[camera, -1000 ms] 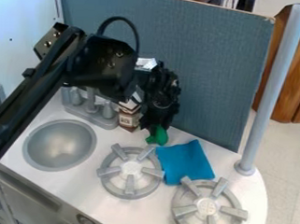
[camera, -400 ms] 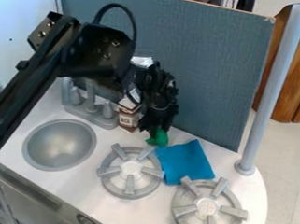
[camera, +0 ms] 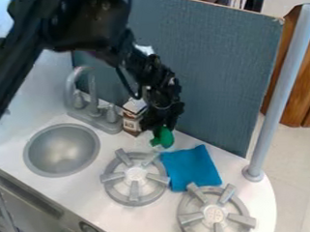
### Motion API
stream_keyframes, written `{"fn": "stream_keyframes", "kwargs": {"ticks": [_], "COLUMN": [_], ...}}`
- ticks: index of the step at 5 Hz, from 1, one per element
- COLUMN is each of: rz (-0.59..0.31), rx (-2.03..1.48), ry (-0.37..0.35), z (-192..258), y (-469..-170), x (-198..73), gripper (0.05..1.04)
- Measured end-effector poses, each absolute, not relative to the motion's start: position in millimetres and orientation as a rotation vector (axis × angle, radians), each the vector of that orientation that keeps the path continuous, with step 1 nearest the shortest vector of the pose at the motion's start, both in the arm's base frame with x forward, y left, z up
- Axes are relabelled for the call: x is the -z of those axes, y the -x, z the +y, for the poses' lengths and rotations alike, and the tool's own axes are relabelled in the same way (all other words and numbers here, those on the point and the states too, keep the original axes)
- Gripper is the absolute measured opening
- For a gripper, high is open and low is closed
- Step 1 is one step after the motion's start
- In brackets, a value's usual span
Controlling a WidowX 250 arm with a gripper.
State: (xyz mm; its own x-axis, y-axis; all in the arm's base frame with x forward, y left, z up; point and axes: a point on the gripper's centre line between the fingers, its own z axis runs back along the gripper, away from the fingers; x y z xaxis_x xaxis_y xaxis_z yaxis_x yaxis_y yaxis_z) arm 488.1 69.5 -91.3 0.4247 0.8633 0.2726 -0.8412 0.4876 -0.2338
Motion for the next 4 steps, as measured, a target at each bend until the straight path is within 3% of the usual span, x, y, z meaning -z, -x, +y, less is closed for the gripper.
{"fn": "stream_keyframes", "kwargs": {"ticks": [2, 4], "rz": [-0.425, -0.441], "rx": [-1.041, -0.996], "ry": [0.116, 0.146], "z": [62, 52], "y": [-467, -427], "x": [71, 63], "gripper": [0.543, 0.543]}}
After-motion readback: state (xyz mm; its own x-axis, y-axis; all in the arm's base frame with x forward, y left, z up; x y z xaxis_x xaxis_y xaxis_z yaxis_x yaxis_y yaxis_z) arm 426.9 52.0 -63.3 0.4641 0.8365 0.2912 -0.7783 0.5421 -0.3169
